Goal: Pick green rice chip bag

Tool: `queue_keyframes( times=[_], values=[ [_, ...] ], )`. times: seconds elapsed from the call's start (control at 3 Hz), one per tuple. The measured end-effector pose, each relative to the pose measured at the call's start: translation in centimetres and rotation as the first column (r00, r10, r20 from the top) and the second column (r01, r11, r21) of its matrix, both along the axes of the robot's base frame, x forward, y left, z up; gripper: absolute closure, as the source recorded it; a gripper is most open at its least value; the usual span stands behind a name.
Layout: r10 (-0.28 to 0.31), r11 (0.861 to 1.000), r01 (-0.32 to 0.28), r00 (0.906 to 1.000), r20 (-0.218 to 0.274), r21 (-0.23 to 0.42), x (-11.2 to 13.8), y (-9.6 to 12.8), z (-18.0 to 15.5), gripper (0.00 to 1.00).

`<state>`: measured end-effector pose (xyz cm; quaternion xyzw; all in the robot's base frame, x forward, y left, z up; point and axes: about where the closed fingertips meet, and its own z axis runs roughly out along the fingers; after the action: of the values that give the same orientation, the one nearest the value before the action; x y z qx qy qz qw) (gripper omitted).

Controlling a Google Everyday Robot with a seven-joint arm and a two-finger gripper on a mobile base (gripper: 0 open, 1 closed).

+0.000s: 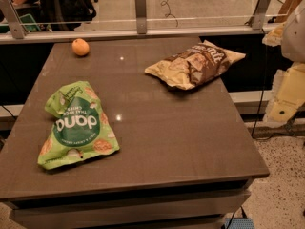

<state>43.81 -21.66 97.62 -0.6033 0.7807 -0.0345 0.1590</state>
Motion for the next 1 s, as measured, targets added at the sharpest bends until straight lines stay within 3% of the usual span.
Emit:
queue_keyframes(
  times=[0.33,0.67,1.0],
  values=[
    [0.000,1.000,0.000,1.0000,0.000,0.000,0.0,0.0,0.0,0.00],
    [0.045,0.999,-0.045,0.9990,0.008,0.029,0.9,1.6,-0.7,0.00],
    [0.142,0.986,-0.143,0.9898,0.018,0.084,2.6,5.4,-2.5,0.00]
  ],
)
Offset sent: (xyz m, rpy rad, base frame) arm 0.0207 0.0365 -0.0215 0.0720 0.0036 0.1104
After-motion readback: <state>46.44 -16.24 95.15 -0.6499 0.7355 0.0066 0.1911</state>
